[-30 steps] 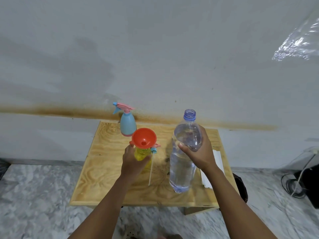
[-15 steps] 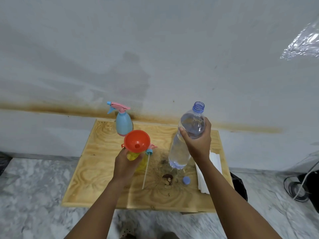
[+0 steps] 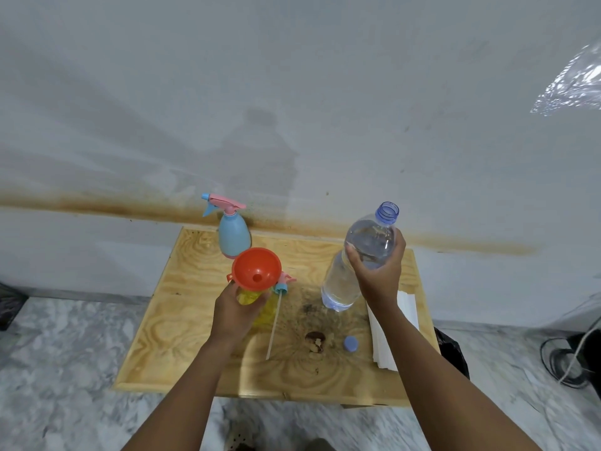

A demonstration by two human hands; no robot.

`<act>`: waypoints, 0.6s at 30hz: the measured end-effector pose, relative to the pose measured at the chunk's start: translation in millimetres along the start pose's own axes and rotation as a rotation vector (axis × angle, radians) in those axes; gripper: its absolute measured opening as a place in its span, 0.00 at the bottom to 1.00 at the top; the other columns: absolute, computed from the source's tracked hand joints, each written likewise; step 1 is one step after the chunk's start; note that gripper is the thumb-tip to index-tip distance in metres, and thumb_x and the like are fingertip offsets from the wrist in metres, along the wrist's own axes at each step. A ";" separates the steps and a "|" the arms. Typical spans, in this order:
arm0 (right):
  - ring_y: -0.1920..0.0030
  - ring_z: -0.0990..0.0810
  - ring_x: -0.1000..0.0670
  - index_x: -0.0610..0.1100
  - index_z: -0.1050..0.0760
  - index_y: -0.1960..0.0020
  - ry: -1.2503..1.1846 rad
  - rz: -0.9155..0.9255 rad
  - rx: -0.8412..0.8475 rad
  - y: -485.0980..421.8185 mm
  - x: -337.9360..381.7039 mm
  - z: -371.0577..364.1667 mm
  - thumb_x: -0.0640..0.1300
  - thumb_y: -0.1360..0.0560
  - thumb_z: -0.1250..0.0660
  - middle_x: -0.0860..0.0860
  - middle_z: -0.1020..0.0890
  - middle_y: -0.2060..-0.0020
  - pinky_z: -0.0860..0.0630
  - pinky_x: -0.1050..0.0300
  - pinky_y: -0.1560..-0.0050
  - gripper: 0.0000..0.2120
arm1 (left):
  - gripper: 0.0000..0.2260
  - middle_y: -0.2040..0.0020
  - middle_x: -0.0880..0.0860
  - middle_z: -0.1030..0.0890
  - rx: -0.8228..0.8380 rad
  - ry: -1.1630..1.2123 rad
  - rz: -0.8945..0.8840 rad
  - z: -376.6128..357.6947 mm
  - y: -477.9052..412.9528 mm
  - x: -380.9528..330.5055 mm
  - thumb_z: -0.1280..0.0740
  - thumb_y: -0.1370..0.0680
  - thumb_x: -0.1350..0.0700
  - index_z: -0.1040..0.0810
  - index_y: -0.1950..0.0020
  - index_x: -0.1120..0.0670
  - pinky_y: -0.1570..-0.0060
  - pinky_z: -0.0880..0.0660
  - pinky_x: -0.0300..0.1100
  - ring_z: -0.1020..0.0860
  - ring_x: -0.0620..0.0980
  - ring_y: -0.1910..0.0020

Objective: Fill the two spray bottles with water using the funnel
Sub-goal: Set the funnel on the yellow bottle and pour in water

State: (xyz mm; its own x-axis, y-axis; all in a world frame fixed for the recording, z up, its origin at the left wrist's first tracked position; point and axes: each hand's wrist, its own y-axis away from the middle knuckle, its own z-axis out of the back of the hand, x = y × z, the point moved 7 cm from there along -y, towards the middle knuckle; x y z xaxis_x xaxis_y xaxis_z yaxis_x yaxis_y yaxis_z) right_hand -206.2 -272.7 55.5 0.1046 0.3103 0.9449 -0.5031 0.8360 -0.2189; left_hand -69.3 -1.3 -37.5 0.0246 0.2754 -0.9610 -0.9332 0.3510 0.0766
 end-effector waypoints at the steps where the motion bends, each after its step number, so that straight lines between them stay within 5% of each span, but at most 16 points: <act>1: 0.33 0.28 0.61 0.57 0.38 0.29 0.006 -0.006 0.006 1.1 -1.0 0.7 0.51 0.33 0.20 0.61 0.28 0.36 0.28 0.61 0.36 0.39 | 0.14 0.48 0.48 0.17 0.002 0.000 0.002 0.0 -0.1 0.9 0.21 0.29 0.56 0.19 0.45 0.51 0.44 0.24 0.48 0.23 0.40 0.46; 6: 0.35 0.30 0.66 0.58 0.41 0.27 0.069 -0.053 0.029 7.8 -6.1 1.8 0.55 0.33 0.21 0.61 0.30 0.32 0.29 0.62 0.38 0.42 | 0.15 0.48 0.48 0.17 0.008 0.010 -0.003 0.2 0.0 0.4 0.21 0.29 0.55 0.20 0.45 0.49 0.46 0.23 0.48 0.23 0.39 0.46; 12: 0.30 0.30 0.51 0.49 0.45 0.23 0.144 -0.258 -0.042 42.4 -26.9 3.2 0.59 0.36 0.20 0.51 0.32 0.29 0.27 0.50 0.36 0.51 | 0.14 0.48 0.46 0.18 0.029 0.032 -0.001 0.7 2.7 -3.4 0.22 0.28 0.54 0.21 0.46 0.46 0.47 0.26 0.43 0.25 0.35 0.46; 15: 0.31 0.32 0.44 0.39 0.42 0.26 0.228 -0.357 -0.138 77.1 -34.1 -5.6 0.54 0.33 0.21 0.43 0.34 0.32 0.27 0.46 0.35 0.46 | 0.14 0.47 0.44 0.18 0.047 0.041 -0.003 1.0 2.9 -2.9 0.22 0.28 0.52 0.22 0.47 0.42 0.49 0.28 0.39 0.25 0.36 0.45; 18: 0.41 0.26 0.48 0.43 0.35 0.35 0.212 -0.443 -0.046 103.2 -32.2 -33.8 0.53 0.27 0.26 0.45 0.28 0.39 0.24 0.49 0.42 0.29 | 0.16 0.46 0.44 0.18 0.053 0.032 0.005 0.2 2.1 0.1 0.22 0.28 0.51 0.21 0.42 0.46 0.50 0.28 0.37 0.25 0.36 0.44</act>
State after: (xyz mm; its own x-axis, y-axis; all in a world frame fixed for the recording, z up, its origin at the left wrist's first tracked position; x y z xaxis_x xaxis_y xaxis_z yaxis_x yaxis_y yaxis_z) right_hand -232.5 -181.1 -5.7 0.4744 0.0017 0.8803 -0.3333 0.9259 0.1778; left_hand -71.2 -0.4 -37.3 0.0076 0.2491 -0.9685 -0.9129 0.3971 0.0949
